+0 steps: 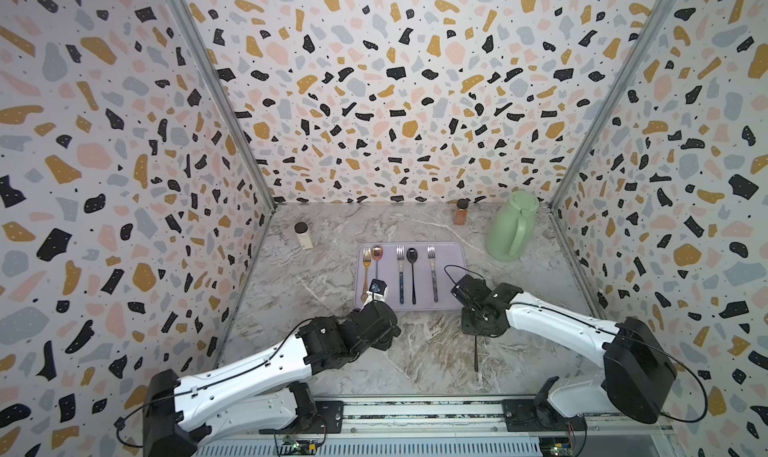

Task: Set the spoon and fork side by side
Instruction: Pick up the spoon from the center of the board, then place the spoon on the tray.

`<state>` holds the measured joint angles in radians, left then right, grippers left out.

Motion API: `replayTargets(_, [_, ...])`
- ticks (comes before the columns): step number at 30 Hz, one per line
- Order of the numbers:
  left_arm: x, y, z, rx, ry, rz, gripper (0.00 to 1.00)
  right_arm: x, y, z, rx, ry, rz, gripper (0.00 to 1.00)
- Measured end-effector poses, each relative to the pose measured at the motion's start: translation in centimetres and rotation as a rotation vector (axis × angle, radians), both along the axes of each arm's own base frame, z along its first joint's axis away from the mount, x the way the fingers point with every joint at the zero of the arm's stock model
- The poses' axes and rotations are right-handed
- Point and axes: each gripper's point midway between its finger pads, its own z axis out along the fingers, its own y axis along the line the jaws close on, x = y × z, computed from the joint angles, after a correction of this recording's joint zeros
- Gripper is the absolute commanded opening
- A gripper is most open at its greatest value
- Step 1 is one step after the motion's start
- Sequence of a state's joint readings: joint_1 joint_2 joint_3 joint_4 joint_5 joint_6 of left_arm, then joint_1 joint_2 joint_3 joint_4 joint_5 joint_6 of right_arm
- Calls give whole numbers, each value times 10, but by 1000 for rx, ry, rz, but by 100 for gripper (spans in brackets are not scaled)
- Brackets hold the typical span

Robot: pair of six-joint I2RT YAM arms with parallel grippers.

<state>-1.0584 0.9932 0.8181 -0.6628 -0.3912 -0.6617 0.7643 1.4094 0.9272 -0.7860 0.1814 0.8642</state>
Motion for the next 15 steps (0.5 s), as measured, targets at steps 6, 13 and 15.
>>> replayTargets(6, [3,10,4,35,0,15,64,51,17,30,-25,-36,40,0])
replayTargets(13, [2,13,39,-15,-46,5,65,109,23,22,-85,-6,74,0])
replayTargets(15, [2,15,48,-21,-60,0,65,125,26,16,-84,8,75,0])
